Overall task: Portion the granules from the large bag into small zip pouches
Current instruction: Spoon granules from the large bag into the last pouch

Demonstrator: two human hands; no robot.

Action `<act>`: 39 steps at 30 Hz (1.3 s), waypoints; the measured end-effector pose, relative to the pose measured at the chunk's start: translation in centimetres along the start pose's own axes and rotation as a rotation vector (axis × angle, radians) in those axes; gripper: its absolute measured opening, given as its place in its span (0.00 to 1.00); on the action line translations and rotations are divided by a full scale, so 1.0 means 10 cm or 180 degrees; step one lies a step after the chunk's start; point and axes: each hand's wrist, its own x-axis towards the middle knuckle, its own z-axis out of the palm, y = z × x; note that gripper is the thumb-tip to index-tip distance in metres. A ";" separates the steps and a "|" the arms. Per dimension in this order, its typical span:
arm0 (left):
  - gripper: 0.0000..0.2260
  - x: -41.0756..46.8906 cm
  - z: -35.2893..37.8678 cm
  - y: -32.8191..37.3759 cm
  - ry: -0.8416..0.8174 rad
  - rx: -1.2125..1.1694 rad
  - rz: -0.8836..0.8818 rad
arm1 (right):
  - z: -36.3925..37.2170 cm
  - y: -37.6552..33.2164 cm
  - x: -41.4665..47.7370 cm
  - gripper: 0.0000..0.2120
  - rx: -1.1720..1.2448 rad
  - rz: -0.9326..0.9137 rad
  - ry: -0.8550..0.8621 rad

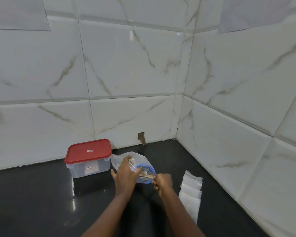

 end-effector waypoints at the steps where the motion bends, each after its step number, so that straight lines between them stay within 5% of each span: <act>1: 0.24 0.04 0.00 0.00 0.0008 -0.0040 -0.0001 | -0.05 -0.02 -0.01 0.11 -0.0010 -0.0041 0.0009; 19: 0.28 0.07 0.17 -0.07 -0.0374 -0.0161 0.0139 | -0.77 -0.50 -0.59 0.11 0.0228 -0.0659 -0.0334; 33: 0.30 0.01 0.09 -0.15 -0.0334 0.0029 0.0035 | -0.16 -0.43 -0.87 0.17 -0.3312 -0.2581 0.0059; 39: 0.29 -0.01 0.03 -0.20 -0.0317 -0.0114 -0.0139 | -0.09 -0.29 -0.84 0.17 -0.3648 -0.3233 -0.0115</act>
